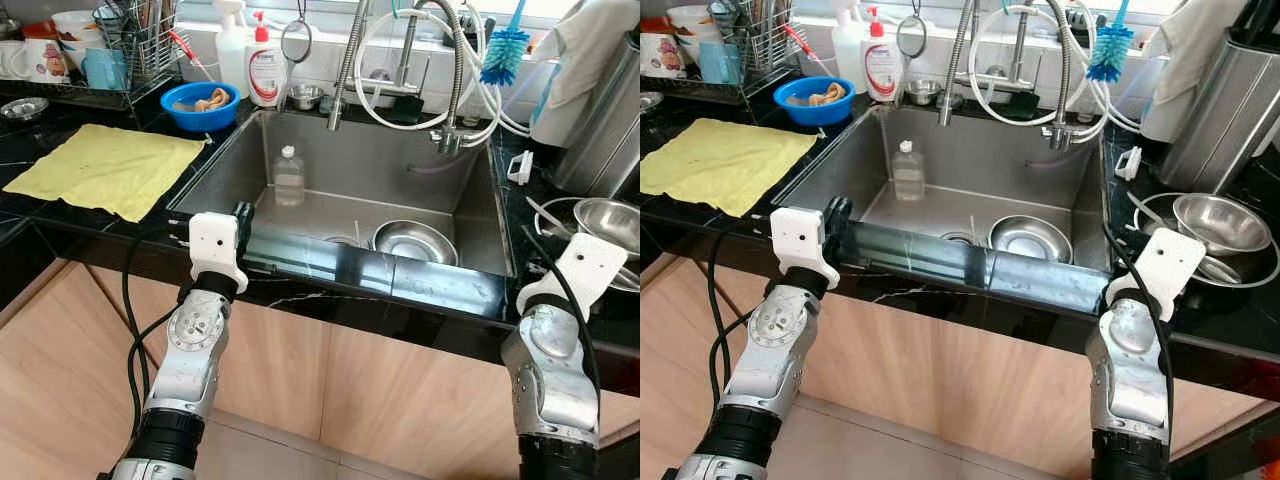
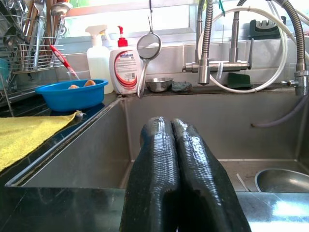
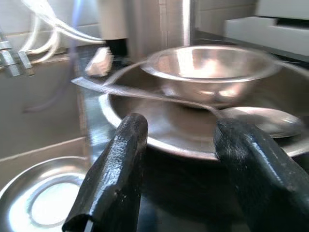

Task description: Kitchen organization

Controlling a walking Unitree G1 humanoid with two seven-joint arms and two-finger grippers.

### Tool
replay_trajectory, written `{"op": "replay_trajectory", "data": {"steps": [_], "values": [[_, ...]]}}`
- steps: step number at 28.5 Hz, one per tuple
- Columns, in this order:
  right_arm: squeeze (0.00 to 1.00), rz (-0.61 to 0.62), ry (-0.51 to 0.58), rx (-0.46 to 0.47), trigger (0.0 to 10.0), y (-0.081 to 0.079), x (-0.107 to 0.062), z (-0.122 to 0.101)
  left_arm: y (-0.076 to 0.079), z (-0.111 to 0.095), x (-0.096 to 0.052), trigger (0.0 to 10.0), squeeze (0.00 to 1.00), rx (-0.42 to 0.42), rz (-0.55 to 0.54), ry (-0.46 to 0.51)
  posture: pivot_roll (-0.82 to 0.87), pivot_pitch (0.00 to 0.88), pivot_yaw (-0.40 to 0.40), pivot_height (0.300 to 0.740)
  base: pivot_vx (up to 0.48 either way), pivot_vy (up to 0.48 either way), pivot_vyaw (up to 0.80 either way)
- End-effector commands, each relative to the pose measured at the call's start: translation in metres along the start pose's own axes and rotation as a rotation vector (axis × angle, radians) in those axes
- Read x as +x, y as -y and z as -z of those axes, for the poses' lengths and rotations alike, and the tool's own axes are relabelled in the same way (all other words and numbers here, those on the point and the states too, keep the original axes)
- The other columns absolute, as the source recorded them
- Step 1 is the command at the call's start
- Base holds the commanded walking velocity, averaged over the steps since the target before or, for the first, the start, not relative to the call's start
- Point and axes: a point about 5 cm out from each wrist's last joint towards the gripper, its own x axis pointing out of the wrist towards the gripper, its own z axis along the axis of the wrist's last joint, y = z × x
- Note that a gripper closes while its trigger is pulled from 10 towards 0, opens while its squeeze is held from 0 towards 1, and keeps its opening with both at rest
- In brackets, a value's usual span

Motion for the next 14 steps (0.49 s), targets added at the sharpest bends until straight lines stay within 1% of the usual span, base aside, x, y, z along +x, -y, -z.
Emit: {"op": "replay_trajectory", "data": {"steps": [1, 3, 5, 6, 7, 8, 9, 12, 13, 14], "values": [[0.00, 0.075, -0.051, 0.010, 10.0, 0.013, 0.001, 0.008, -0.001, -0.001, -0.001, 10.0, 0.00, 0.005, 0.005, -0.004, 0.08, 0.000, -0.015, 0.740, 0.000, 0.000, 0.00], [0.00, 0.140, -0.056, 0.026, 10.0, 0.021, 0.001, 0.009, 0.000, -0.001, -0.002, 10.0, 0.00, 0.006, 0.007, -0.004, 0.08, 0.000, -0.016, 0.740, 0.000, 0.000, 0.00], [0.00, 0.159, -0.056, 0.023, 10.0, 0.024, 0.001, 0.009, 0.000, -0.001, -0.001, 10.0, 0.00, 0.005, 0.006, -0.004, 0.08, 0.000, -0.016, 0.740, 0.000, 0.000, 0.00], [0.00, 0.221, -0.045, -0.002, 10.0, 0.033, 0.002, 0.008, 0.000, -0.001, -0.002, 10.0, 0.00, 0.005, 0.005, -0.003, 0.08, 0.000, -0.018, 0.740, 0.000, 0.000, 0.00], [0.00, 0.221, -0.045, -0.002, 10.0, 0.033, 0.002, 0.008, 0.000, -0.001, -0.002, 10.0, 0.00, 0.005, 0.005, -0.003, 0.08, 0.000, -0.018, 0.740, 0.000, 0.000, 0.00], [0.00, 0.259, -0.033, 0.002, 10.0, 0.039, 0.002, 0.006, 0.000, -0.001, -0.002, 10.0, 0.00, 0.004, 0.004, -0.003, 0.08, 0.000, -0.018, 0.740, 0.000, 0.000, 0.00], [0.00, 0.264, -0.031, 0.006, 10.0, 0.039, 0.002, 0.006, 0.000, -0.001, -0.002, 10.0, 0.00, 0.004, 0.004, -0.004, 0.08, 0.000, -0.018, 0.740, 0.000, 0.000, 0.00], [0.00, 0.320, 0.010, -0.011, 10.0, 0.046, 0.001, -0.001, -0.001, -0.001, -0.002, 10.0, 0.00, 0.004, 0.002, -0.003, 0.08, 0.000, -0.019, 0.740, 0.000, 0.000, 0.00], [0.00, 0.320, 0.010, -0.011, 10.0, 0.046, 0.001, -0.001, -0.001, -0.001, -0.002, 10.0, 0.00, 0.004, 0.002, -0.003, 0.08, 0.000, -0.019, 0.740, 0.000, 0.000, 0.00], [0.00, 0.354, 0.034, -0.021, 10.0, 0.049, 0.000, -0.006, -0.001, -0.001, -0.002, 10.0, 0.00, 0.005, 0.001, -0.003, 0.08, 0.000, -0.019, 0.740, 0.000, 0.000, 0.00]]}}
